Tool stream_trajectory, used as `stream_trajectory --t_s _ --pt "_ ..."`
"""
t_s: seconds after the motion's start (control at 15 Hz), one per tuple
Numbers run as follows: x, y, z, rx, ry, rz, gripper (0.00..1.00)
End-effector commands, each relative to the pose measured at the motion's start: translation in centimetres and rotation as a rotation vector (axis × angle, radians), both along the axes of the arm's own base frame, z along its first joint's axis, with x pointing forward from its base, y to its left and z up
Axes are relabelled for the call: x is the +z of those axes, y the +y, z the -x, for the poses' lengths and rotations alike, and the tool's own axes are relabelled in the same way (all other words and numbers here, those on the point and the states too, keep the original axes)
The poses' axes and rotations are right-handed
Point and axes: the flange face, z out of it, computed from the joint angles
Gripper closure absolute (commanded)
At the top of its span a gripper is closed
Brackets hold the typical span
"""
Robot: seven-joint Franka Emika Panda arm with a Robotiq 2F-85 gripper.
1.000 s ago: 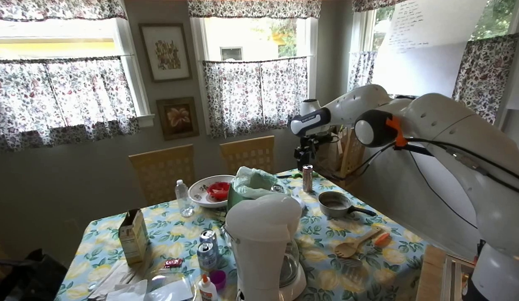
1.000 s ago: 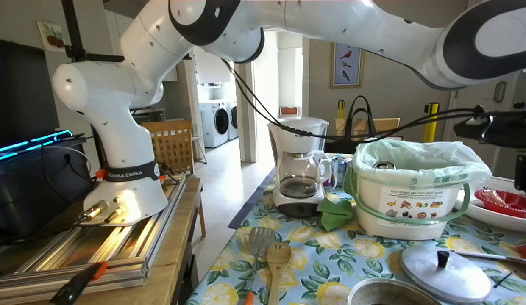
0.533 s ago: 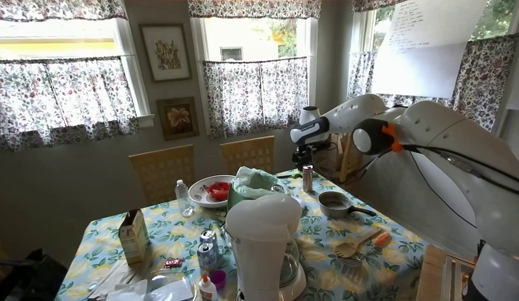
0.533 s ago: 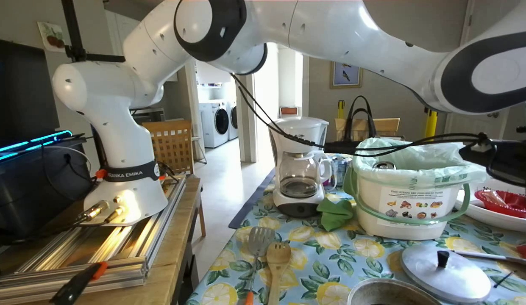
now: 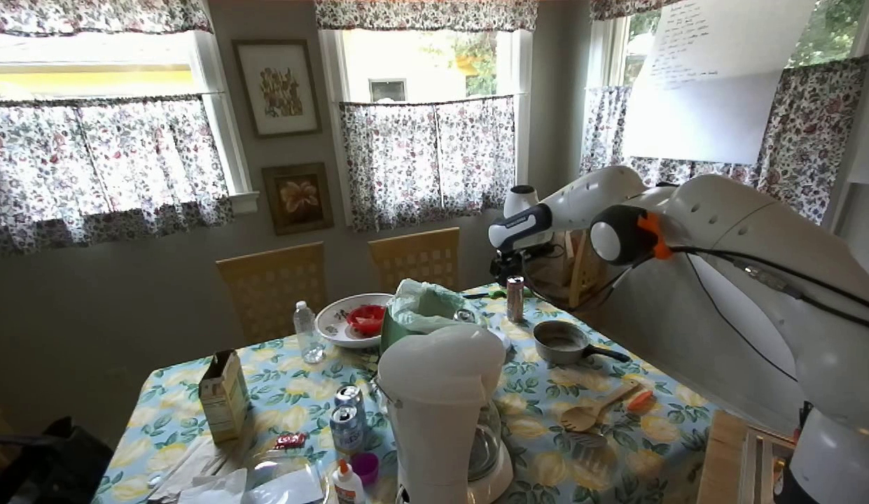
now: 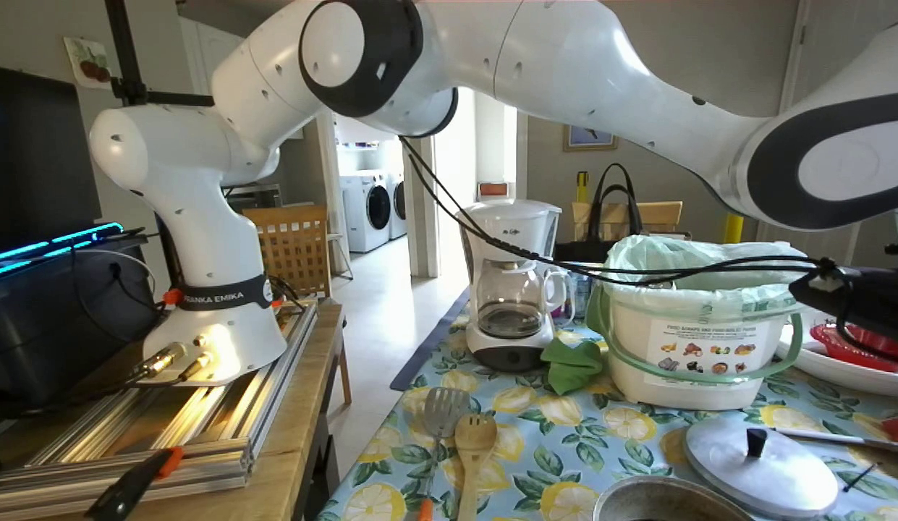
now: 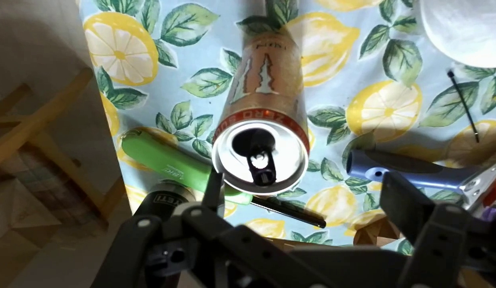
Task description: Put the two right cans in the bin
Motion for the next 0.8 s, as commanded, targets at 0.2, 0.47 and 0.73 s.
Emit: stream_trajectory --t_s 0.2,0.47,0.73 --pt "-0.7 -1.0 0.6 -0.026 -0.016 -0.001 0.00" --pt "-1.2 -1.3 0.9 -0.026 -0.005 0.000 0.00" --pt "-1.8 -1.3 1.1 -0.029 0.008 -0.003 0.00"
